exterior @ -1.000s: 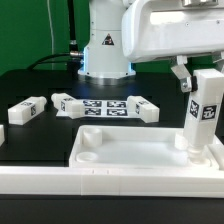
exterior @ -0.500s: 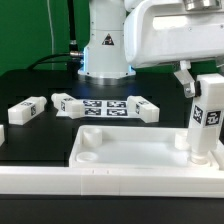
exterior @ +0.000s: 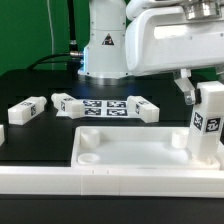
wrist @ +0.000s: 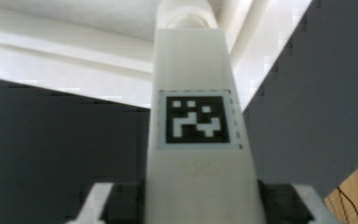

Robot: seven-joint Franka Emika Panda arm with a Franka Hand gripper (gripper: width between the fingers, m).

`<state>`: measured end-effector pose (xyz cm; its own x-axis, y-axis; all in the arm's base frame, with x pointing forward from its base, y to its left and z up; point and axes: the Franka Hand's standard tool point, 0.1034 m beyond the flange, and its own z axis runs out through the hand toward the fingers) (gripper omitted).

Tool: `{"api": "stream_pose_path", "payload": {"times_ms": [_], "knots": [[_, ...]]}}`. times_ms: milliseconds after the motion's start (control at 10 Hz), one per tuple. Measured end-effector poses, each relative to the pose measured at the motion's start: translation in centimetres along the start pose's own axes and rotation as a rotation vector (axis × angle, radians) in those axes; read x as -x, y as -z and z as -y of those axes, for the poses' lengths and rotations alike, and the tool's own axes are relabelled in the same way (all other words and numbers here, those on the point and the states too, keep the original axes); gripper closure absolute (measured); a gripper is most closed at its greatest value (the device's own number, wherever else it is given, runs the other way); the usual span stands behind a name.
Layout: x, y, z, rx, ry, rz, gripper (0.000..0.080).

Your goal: Assemble desk

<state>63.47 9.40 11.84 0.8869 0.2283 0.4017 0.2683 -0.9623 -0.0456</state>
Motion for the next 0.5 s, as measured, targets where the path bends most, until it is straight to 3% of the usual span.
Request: {"api": "stream_pose_path", "payload": {"times_ms": [500], "knots": [[0.76, 0.05, 0.33, 0.033, 0.008, -0.098, 0.0509]]}}
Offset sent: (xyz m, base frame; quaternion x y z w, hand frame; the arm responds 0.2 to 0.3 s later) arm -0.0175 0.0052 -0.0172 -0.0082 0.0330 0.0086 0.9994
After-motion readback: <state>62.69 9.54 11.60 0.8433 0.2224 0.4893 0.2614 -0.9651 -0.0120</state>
